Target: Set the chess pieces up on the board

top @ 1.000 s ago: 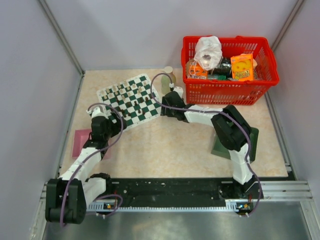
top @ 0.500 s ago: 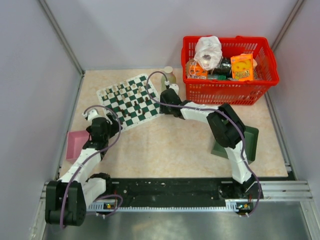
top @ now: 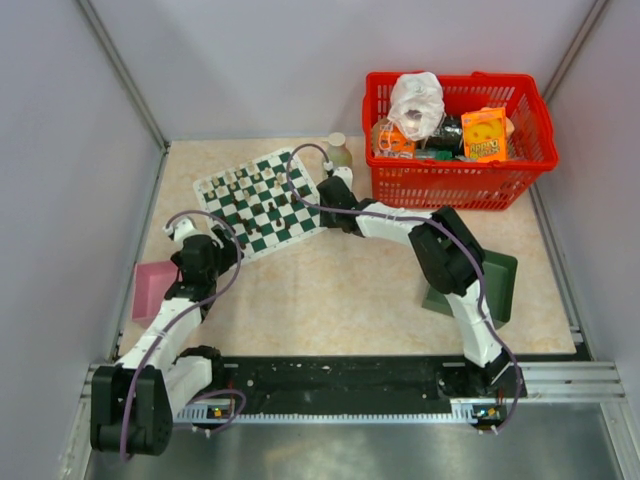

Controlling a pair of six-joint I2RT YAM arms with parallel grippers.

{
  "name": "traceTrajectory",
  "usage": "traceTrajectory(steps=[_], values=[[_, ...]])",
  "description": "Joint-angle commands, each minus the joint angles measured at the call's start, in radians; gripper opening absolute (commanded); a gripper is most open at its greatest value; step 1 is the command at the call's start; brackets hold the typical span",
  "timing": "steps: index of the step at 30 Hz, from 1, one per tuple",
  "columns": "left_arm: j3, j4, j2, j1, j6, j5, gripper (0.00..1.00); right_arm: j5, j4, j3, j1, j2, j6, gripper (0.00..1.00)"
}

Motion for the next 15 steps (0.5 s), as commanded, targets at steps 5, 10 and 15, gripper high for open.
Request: traceTrajectory(steps=[5, 10, 15], values=[[0.022, 0.019, -0.029, 0.004, 0.011, -0.008, 0.97, 0.019, -0.089, 0.022, 0.021, 0.042, -0.025, 0.36], [0.025, 0.016, -0.029, 0.004, 0.013, -0.006, 0.97, 0.021, -0.091, 0.013, 0.019, 0.017, -0.035, 0.3], [0.038, 0.002, -0.018, 0.004, 0.014, -0.01, 0.98, 0.022, -0.089, 0.0, 0.021, -0.003, -0.044, 0.29]])
